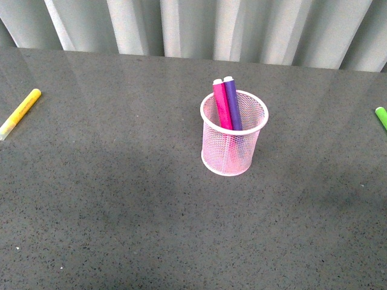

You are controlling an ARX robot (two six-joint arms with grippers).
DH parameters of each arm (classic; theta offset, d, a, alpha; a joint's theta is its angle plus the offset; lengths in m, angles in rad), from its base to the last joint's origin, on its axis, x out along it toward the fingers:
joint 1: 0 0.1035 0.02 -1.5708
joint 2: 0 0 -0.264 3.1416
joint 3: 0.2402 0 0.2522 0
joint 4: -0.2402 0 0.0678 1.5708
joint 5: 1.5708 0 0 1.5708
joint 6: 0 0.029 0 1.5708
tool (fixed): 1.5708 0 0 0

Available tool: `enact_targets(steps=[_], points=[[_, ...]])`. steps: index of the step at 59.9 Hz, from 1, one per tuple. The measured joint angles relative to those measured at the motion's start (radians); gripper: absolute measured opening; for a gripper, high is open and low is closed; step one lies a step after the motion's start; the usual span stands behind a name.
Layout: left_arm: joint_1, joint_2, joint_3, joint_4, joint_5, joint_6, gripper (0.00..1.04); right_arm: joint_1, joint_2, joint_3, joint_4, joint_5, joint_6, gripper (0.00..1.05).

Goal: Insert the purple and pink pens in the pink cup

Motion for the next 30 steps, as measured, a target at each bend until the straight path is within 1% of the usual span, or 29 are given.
enact_targets(steps=[12,16,18,22,26,27,30], points=[[0.0,0.0,0.0,0.0,0.0,0.0,0.98,0.0,0.0,0.0,0.0,0.0,0.0,0.04],[0.0,0.0,0.0,0.0,0.0,0.0,0.98,0.0,0.0,0.0,0.0,0.0,0.0,0.14],[0.0,0.0,0.0,0.0,0.0,0.0,0.98,0.0,0.0,0.0,0.0,0.0,0.0,0.21],[0.0,0.0,0.0,0.0,0.0,0.0,0.98,0.0,0.0,0.0,0.0,0.0,0.0,0.31],[0.0,0.0,0.0,0.0,0.0,0.0,0.98,0.0,0.0,0.0,0.0,0.0,0.0,0.46],[0.0,0.0,0.0,0.0,0.0,0.0,0.98,0.0,0.0,0.0,-0.001,0.0,0.0,0.48],[0.0,0.0,0.0,0.0,0.0,0.0,0.98,0.0,0.0,0.0,-0.001,0.0,0.0,0.62]])
